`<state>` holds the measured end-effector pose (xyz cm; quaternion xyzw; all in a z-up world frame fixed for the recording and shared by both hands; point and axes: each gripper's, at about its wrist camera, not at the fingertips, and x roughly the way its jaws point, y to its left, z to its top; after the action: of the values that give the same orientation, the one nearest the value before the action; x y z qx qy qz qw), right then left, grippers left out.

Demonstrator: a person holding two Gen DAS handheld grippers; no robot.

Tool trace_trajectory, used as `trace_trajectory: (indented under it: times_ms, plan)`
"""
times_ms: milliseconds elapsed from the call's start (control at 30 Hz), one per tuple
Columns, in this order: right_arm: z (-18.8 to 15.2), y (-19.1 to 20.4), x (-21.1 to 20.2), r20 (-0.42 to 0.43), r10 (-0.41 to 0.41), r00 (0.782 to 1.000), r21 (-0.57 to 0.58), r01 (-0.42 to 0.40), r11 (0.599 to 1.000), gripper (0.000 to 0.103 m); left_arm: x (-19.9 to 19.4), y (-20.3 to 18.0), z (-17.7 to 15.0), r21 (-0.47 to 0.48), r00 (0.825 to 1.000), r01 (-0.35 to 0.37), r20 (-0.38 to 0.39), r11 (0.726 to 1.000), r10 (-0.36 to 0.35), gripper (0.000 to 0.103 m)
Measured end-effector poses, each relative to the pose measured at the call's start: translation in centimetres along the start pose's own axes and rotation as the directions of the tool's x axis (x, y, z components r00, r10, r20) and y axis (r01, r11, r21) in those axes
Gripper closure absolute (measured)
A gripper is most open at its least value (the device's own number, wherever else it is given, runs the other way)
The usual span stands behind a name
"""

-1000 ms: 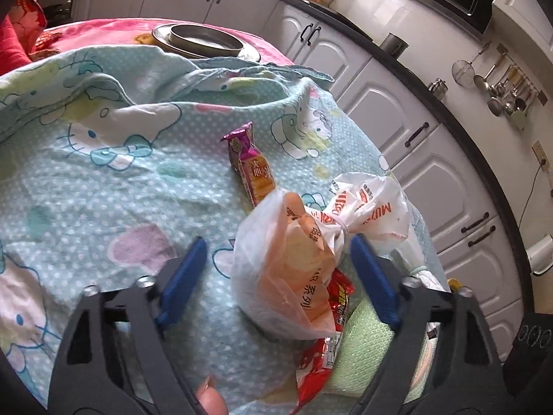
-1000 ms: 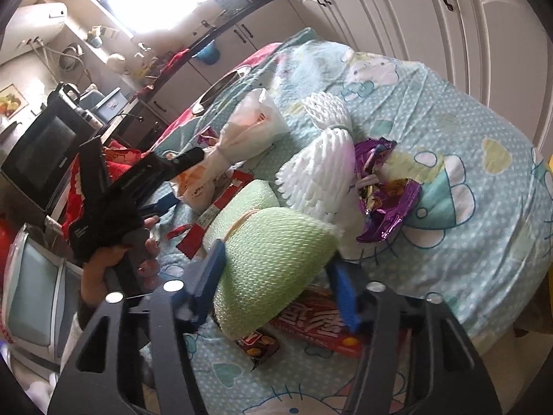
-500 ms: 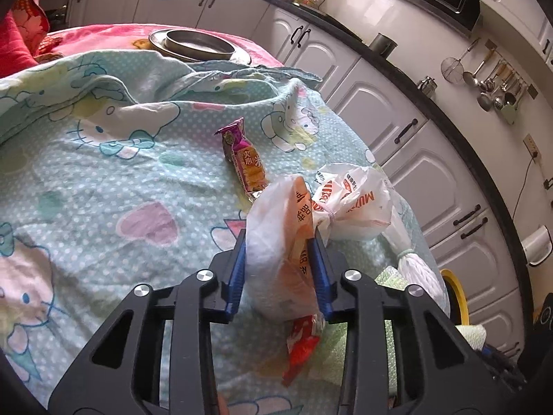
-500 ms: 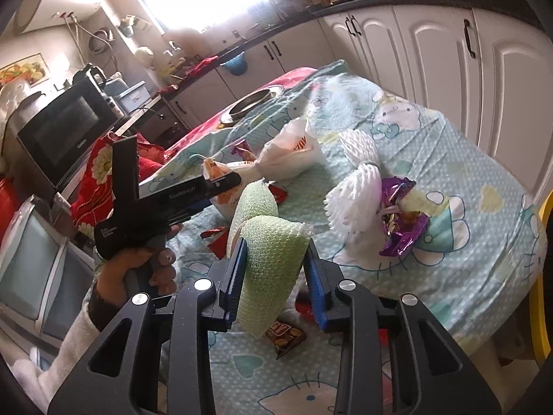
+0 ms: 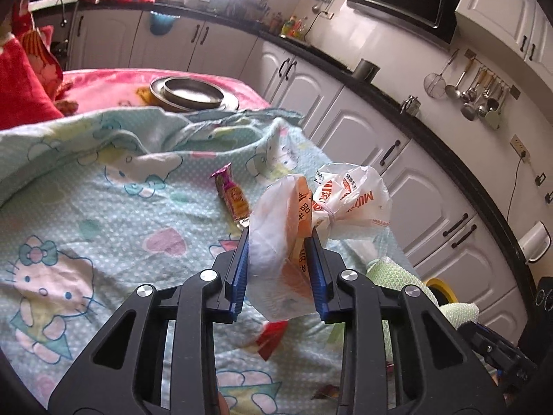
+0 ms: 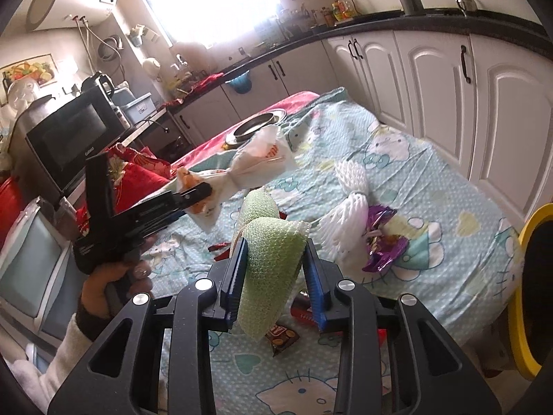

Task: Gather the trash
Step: 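Carry the white bag and green sponge in both tools over the yellow bin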

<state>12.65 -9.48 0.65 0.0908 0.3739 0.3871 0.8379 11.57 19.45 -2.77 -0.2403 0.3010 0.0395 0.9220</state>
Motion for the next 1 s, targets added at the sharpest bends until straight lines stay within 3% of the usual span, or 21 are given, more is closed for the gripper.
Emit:
trace_trajectory:
  times_ms: [433, 1000]
  plan:
    - [1.4, -1.9, -4.6, 0.084, -0.058, 0.995, -0.009, 0.059, 0.998, 0.072, -2.3, -4.5, 0.0, 0.078, 0.997, 0.056, 0.046, 0.995, -0.060, 0.080]
    - [1.1, -7.0, -10.4, 0.168, -0.186, 0.968, 0.066, 0.178, 0.982, 0.073, -1.6, -10.8, -1.8, 0.194, 0.993, 0.116, 0.013, 0.974, -0.121, 0.080]
